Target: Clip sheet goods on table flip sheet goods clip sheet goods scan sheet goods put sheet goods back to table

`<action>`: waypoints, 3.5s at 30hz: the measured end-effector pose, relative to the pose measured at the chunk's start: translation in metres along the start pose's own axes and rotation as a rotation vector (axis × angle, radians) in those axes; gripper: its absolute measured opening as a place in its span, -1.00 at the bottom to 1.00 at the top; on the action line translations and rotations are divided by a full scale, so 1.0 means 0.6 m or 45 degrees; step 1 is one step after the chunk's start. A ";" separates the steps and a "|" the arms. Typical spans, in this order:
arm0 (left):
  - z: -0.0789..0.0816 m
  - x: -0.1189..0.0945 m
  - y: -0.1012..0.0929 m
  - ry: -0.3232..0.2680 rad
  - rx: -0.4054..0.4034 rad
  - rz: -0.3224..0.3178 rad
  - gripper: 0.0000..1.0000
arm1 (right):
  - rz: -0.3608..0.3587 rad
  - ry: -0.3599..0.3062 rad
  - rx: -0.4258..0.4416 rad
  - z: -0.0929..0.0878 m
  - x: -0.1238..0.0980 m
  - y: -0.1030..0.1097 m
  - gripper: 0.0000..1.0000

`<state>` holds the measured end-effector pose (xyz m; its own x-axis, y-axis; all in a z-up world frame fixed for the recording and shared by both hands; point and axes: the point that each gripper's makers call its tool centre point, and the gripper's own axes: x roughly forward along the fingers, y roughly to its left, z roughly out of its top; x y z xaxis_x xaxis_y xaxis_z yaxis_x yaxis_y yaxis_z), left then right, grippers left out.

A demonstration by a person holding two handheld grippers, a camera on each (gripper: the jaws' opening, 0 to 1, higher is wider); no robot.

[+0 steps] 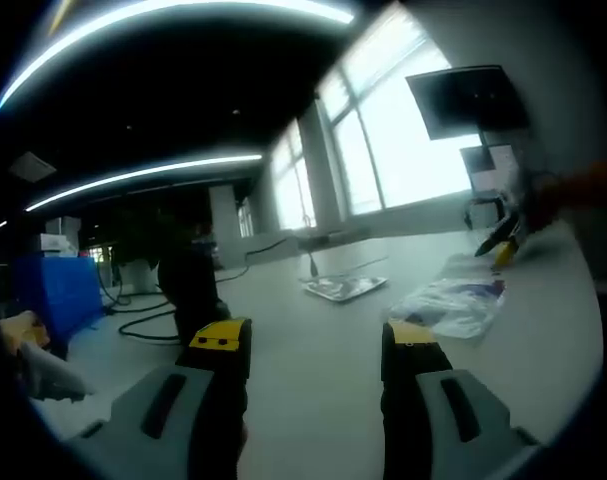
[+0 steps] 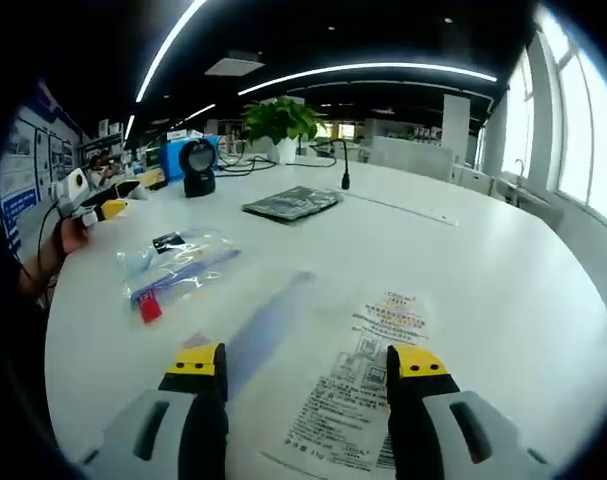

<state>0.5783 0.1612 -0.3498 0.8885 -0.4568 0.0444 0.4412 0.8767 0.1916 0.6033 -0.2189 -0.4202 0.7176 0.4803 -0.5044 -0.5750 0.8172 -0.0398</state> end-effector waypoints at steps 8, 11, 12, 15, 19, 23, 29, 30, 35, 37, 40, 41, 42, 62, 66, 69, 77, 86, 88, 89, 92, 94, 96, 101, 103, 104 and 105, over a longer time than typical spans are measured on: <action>0.001 -0.001 -0.001 -0.001 -0.001 0.002 -0.11 | -0.108 -0.037 0.073 -0.004 -0.007 0.017 0.19; 0.004 -0.002 -0.008 0.000 0.002 -0.001 -0.11 | -0.147 -0.034 0.093 -0.003 -0.009 0.022 0.19; 0.004 -0.002 -0.009 -0.001 0.003 -0.001 -0.11 | -0.158 -0.020 0.100 -0.004 -0.012 0.026 0.19; 0.006 -0.003 -0.010 -0.004 -0.001 0.004 -0.11 | -0.190 -0.015 0.117 -0.006 -0.015 0.031 0.19; 0.006 -0.002 -0.012 -0.004 -0.002 -0.001 -0.11 | -0.232 -0.004 0.140 -0.006 -0.015 0.034 0.19; 0.008 -0.002 -0.010 -0.009 -0.009 0.004 -0.11 | -0.264 -0.025 0.154 -0.006 -0.014 0.038 0.19; 0.006 -0.002 -0.010 -0.009 -0.008 -0.003 -0.11 | -0.250 -0.043 0.153 -0.006 -0.015 0.032 0.18; 0.006 -0.002 -0.008 -0.010 -0.011 -0.001 -0.11 | -0.250 -0.042 0.153 -0.006 -0.015 0.031 0.18; 0.005 -0.003 -0.006 -0.009 -0.012 0.002 -0.11 | -0.209 -0.117 0.093 0.015 -0.022 0.025 0.12; 0.004 -0.003 -0.005 -0.007 -0.011 0.004 -0.11 | -0.212 -0.268 0.209 0.044 -0.041 0.018 0.11; 0.004 -0.002 -0.004 -0.007 -0.014 0.005 -0.11 | -0.214 -0.324 0.212 0.066 -0.065 0.003 0.15; 0.005 -0.002 -0.004 -0.009 -0.015 0.004 -0.11 | -0.228 -0.318 0.198 0.070 -0.070 -0.004 0.14; 0.005 -0.002 -0.004 -0.011 -0.016 0.002 -0.11 | -0.241 -0.310 0.182 0.074 -0.075 -0.013 0.14; 0.004 -0.001 -0.001 -0.011 -0.018 0.006 -0.11 | -0.302 -0.061 -0.030 0.071 -0.041 -0.139 -0.28; 0.006 -0.002 -0.006 -0.010 -0.015 0.004 -0.11 | -0.286 -0.026 -0.016 0.056 -0.030 -0.143 -0.29; 0.006 -0.002 -0.006 -0.010 -0.016 0.004 -0.11 | -0.289 -0.018 -0.006 0.051 -0.024 -0.145 -0.32; 0.004 -0.001 -0.003 -0.008 -0.015 0.004 -0.11 | -0.263 0.033 -0.021 0.033 -0.007 -0.144 -0.34; 0.004 -0.001 -0.002 -0.010 -0.015 0.003 -0.11 | -0.260 0.063 0.004 0.021 0.009 -0.133 -0.49; 0.003 -0.001 -0.002 -0.010 -0.014 0.002 -0.11 | -0.259 0.072 0.014 0.018 0.010 -0.134 -0.49; 0.003 -0.001 -0.001 -0.010 -0.014 0.002 -0.11 | -0.258 0.077 0.016 0.016 0.010 -0.133 -0.50; 0.003 -0.001 -0.001 -0.010 -0.015 0.003 -0.11 | -0.250 0.096 -0.007 0.012 0.012 -0.127 -0.56; 0.004 -0.001 -0.002 -0.010 -0.014 0.002 -0.11 | -0.240 0.102 -0.010 0.012 0.013 -0.124 -0.62; 0.004 -0.001 -0.002 -0.010 -0.014 0.002 -0.11 | -0.223 0.106 0.017 0.010 0.014 -0.119 -0.69; 0.004 -0.001 -0.003 -0.010 -0.011 -0.002 -0.11 | -0.208 0.090 0.160 0.004 0.014 -0.118 -0.75; 0.004 -0.001 -0.004 -0.011 -0.011 -0.001 -0.11 | -0.215 0.098 0.114 0.005 0.013 -0.122 -0.70; 0.004 -0.002 -0.003 -0.011 -0.014 0.001 -0.11 | -0.246 0.099 0.051 0.009 0.011 -0.129 -0.61; 0.004 -0.002 -0.003 -0.010 -0.016 0.003 -0.11 | -0.245 0.104 0.054 0.008 0.011 -0.128 -0.57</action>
<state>0.5763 0.1596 -0.3478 0.8883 -0.4562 0.0525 0.4410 0.8794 0.1794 0.6542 -0.2770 -0.4162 0.7773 0.2884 -0.5592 -0.4121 0.9049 -0.1062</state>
